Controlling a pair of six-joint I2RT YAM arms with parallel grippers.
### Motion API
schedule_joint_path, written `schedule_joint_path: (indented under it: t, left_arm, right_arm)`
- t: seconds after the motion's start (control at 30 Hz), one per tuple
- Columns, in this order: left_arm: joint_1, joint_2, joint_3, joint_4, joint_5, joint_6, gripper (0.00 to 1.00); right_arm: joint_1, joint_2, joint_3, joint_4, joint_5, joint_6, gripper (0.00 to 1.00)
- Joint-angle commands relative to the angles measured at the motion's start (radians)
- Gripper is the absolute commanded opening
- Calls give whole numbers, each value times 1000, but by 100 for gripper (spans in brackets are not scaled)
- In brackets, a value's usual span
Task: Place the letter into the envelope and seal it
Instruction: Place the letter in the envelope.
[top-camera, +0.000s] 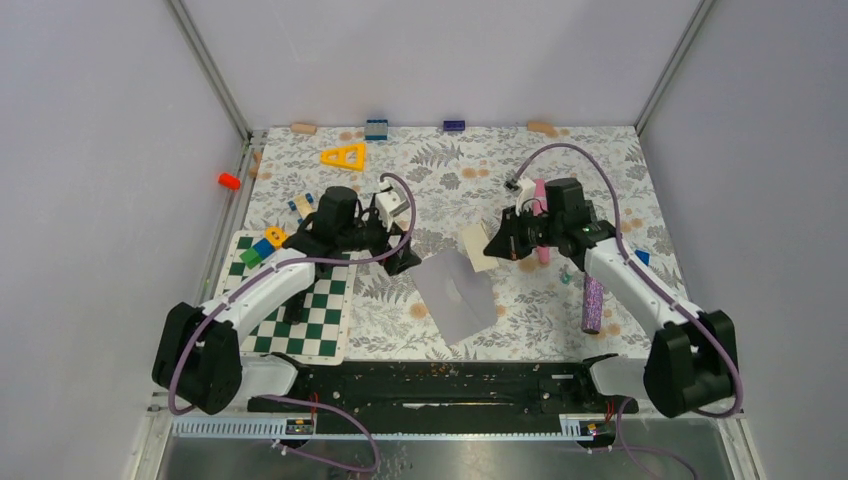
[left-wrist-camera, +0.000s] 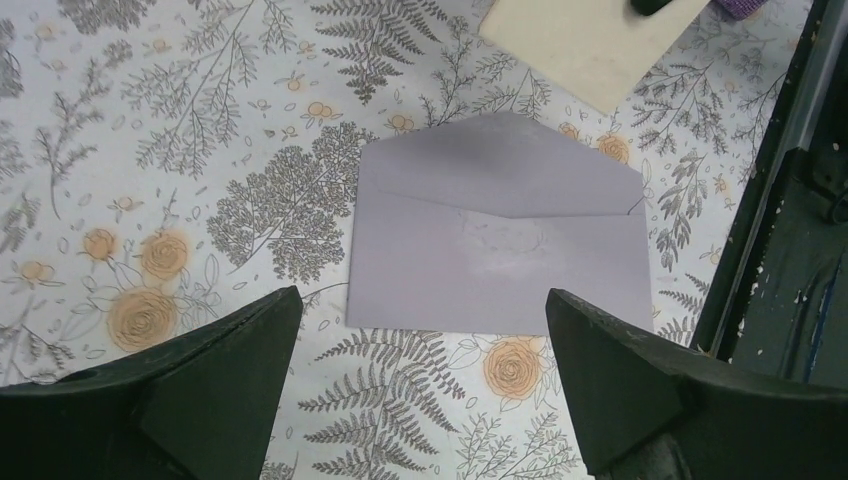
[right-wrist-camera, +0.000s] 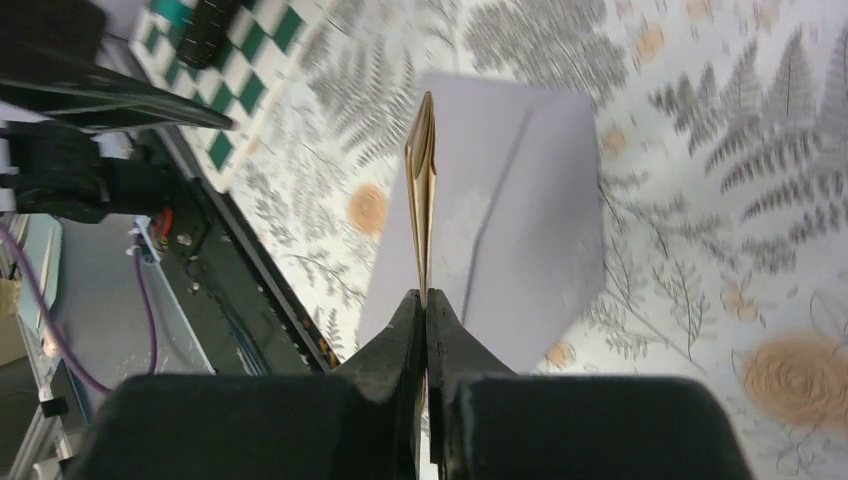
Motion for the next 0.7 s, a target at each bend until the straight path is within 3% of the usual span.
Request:
schedule_joint_path:
  t: [0.0, 0.43, 0.67]
  left_arm:
    - [-5, 35, -17, 65, -18, -80, 97]
    - [-27, 189, -96, 210, 12, -417, 98]
    - [-24, 266, -110, 225, 93, -484, 99]
  right_arm:
    - [-4, 84, 26, -128, 75, -40, 0]
    - [11, 213, -2, -132, 141, -62, 0]
    - [45, 246, -26, -28, 117, -62, 0]
